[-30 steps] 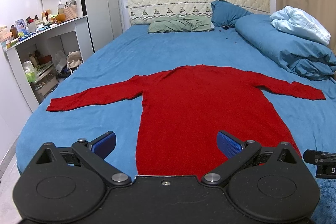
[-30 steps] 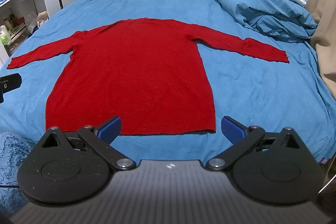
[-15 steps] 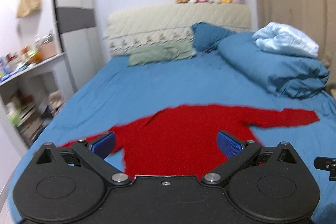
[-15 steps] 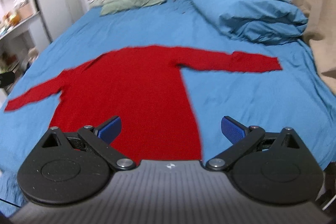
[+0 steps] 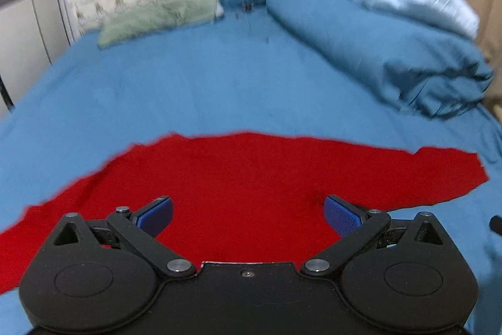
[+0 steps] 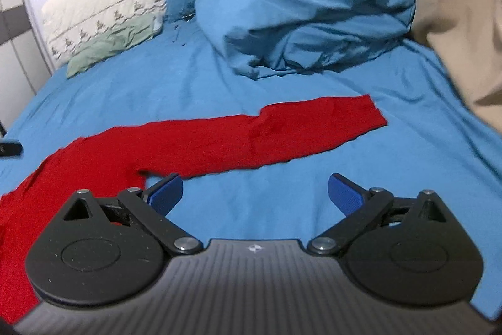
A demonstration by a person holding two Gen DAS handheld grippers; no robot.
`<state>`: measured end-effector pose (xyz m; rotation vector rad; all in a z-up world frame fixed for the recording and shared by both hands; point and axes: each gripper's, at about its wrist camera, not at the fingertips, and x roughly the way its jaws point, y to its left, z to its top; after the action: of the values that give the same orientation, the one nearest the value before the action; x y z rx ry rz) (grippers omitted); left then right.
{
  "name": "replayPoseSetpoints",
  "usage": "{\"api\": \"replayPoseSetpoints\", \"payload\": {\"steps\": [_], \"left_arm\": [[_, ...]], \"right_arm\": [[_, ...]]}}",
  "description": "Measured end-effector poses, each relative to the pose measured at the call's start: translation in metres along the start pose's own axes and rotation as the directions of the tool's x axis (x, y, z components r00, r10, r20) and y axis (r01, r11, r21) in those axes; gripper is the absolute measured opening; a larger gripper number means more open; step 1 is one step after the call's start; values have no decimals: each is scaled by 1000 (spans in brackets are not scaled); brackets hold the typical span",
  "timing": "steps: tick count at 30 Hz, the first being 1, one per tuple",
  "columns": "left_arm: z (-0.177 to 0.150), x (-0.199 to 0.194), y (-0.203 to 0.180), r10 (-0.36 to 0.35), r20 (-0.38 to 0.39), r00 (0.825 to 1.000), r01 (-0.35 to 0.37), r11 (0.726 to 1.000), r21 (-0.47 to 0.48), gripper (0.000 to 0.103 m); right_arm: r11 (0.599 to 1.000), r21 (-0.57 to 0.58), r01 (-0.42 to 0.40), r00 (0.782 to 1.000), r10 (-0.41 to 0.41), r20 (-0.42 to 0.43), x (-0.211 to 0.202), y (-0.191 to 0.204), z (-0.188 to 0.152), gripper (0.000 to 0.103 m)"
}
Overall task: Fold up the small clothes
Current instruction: 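Move the right tool to the sweater's sleeve cuff and grasp it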
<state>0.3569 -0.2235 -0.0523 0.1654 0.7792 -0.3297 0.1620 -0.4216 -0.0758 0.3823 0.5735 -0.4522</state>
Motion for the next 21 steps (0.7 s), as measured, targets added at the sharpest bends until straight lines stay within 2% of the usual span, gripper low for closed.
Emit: {"api": "replayPoseSetpoints", "payload": {"steps": [2, 6, 9, 14, 17, 18, 19, 21], "left_arm": [[0, 37, -4, -11, -53, 999, 10, 1000, -21, 103], [-6, 88, -4, -23, -96, 995, 18, 998, -55, 103], [-8, 117, -4, -18, -133, 991, 7, 997, -79, 103], [-9, 152, -1, -2, -179, 984, -13, 996, -86, 103], [-5, 166, -4, 9, -178, 984, -19, 998, -58, 103], [-5, 167, -4, 8, -172, 985, -18, 998, -54, 103], [-4, 168, -3, 5, -175, 985, -15, 998, -59, 103], [-1, 166, 1, -3, -177, 984, -9, 998, -68, 103]], "right_arm": [[998, 56, -2, 1000, 2, 4, 31, -16, -3, 103], [987, 158, 22, 1000, -24, 10, 86, -47, -9, 103], [977, 203, 60, 998, -58, -12, 124, -63, -9, 87], [944, 312, 105, 992, -119, 28, 159, -80, -2, 72], [932, 332, 145, 986, -164, 31, 172, -82, 8, 48], [929, 331, 167, 983, -185, 23, 175, -82, 11, 36], [924, 333, 188, 979, -203, 10, 179, -83, 15, 30], [919, 340, 200, 978, -209, -11, 182, -83, 22, 25]]}}
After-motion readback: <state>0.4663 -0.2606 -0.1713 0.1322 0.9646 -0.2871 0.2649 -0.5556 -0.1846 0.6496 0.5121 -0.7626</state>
